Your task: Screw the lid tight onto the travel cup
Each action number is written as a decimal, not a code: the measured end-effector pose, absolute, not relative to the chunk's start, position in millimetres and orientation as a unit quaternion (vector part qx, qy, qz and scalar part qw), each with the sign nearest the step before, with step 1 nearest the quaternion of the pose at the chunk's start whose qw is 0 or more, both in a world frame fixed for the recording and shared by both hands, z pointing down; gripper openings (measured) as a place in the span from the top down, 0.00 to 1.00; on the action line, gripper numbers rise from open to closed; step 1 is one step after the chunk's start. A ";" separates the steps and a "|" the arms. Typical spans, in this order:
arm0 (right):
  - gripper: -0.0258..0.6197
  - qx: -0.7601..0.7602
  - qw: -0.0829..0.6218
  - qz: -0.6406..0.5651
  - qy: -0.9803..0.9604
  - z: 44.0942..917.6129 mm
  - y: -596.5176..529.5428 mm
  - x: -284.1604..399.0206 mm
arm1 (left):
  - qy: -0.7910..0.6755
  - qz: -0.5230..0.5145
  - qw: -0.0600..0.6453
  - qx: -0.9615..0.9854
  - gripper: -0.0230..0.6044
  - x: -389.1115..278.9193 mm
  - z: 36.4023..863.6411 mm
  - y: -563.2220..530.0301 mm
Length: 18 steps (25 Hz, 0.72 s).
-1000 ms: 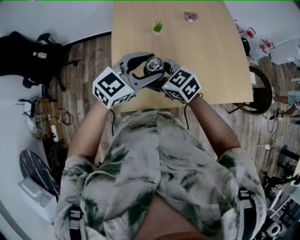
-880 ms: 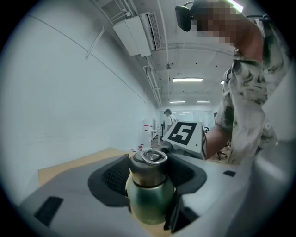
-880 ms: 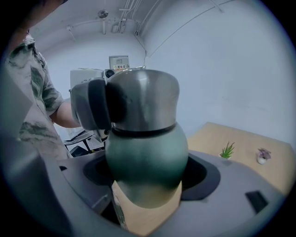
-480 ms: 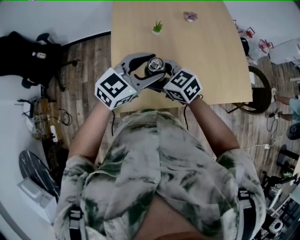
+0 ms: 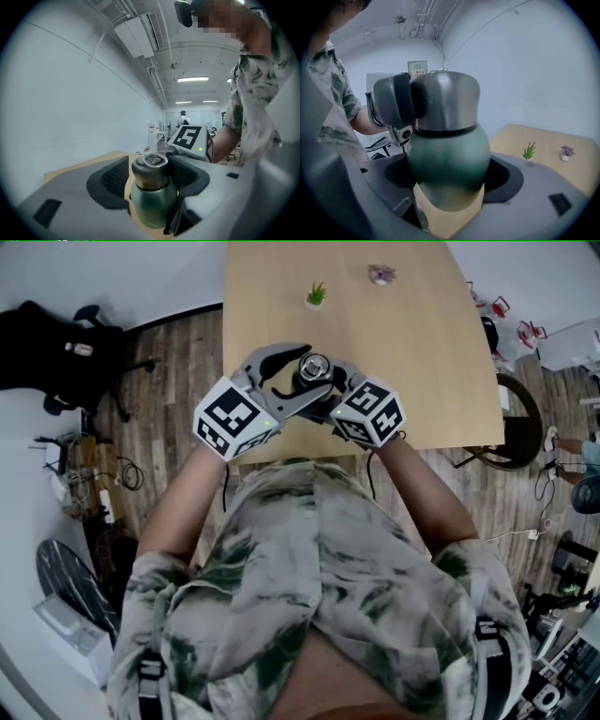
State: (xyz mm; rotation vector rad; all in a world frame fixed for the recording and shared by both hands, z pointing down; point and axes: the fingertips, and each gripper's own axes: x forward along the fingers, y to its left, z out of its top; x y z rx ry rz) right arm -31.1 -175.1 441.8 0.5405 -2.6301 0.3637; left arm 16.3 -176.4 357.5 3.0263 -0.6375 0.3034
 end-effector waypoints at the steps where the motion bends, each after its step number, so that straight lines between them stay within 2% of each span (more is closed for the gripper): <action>1: 0.34 0.196 0.214 0.132 -0.948 442.7 -175.8 -29.9 | -0.206 0.096 0.016 0.974 0.54 15.8 356.6 -176.6; 11: 0.34 0.215 0.211 0.141 -0.943 447.7 -184.5 -14.4 | -0.223 0.067 0.017 0.972 0.54 1.3 340.5 -178.7; 18: 0.34 0.228 0.210 0.142 -0.940 449.0 -191.4 -0.4 | -0.276 0.076 0.045 0.957 0.55 -24.2 354.6 -194.5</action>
